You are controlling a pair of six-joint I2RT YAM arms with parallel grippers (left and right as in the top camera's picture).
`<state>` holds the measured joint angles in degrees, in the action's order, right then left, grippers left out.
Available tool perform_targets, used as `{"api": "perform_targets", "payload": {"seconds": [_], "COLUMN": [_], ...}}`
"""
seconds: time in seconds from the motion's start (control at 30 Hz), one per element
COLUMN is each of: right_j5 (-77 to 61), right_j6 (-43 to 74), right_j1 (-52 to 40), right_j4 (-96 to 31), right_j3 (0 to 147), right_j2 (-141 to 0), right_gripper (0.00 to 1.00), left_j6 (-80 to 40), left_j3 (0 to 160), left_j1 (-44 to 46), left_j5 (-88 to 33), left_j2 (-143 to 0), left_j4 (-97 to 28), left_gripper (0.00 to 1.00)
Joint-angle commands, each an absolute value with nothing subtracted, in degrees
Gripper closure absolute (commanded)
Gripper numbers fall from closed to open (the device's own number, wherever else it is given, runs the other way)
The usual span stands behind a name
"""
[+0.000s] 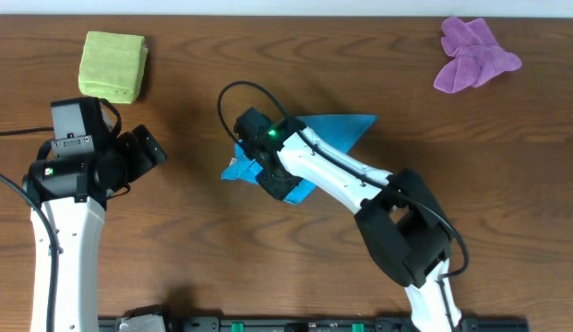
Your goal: Fold the cloth
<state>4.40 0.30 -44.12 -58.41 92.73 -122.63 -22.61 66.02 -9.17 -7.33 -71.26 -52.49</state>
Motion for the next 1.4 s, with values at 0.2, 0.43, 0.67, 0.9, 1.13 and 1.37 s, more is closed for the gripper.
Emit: {"api": "perform_targets", "payload": {"seconds": [0.2, 0.43, 0.67, 0.9, 1.13, 1.37], "right_j5": [5.1, 7.2, 9.1, 14.9, 14.2, 7.4], "right_j6": [0.6, 1.7, 2.3, 3.2, 3.2, 3.1], "right_j1": [-43.5, -43.5, -43.0, -39.9, -33.2, -30.2], "right_j4": [-54.4, -52.9, -53.0, -53.5, -46.0, -36.1], "right_j3": [88.4, 88.1, 89.5, 98.0, 104.1, 104.2], "right_j2": [-122.9, -122.9, -122.9, -122.9, -122.9, -122.9], "right_gripper": [0.62, 0.79, 0.99, 0.99, 0.99, 0.98], "left_j6": [-22.1, -22.1, -22.0, -22.1, -22.3, -22.3], "left_j3": [66.7, 66.7, 66.7, 65.8, 60.2, 52.1], "left_j1": [-9.4, -9.4, -9.4, -9.3, -9.3, -9.3], "left_j5": [-7.6, -7.6, -7.6, -7.6, -10.3, -15.8], "left_j2": [-71.2, -71.2, -71.2, -71.2, -72.1, -73.4], "left_j4": [-52.7, -52.7, -52.7, -52.0, -48.0, -40.9], "left_gripper": [0.05, 0.05, 0.05, 0.05, 0.05, 0.05]}}
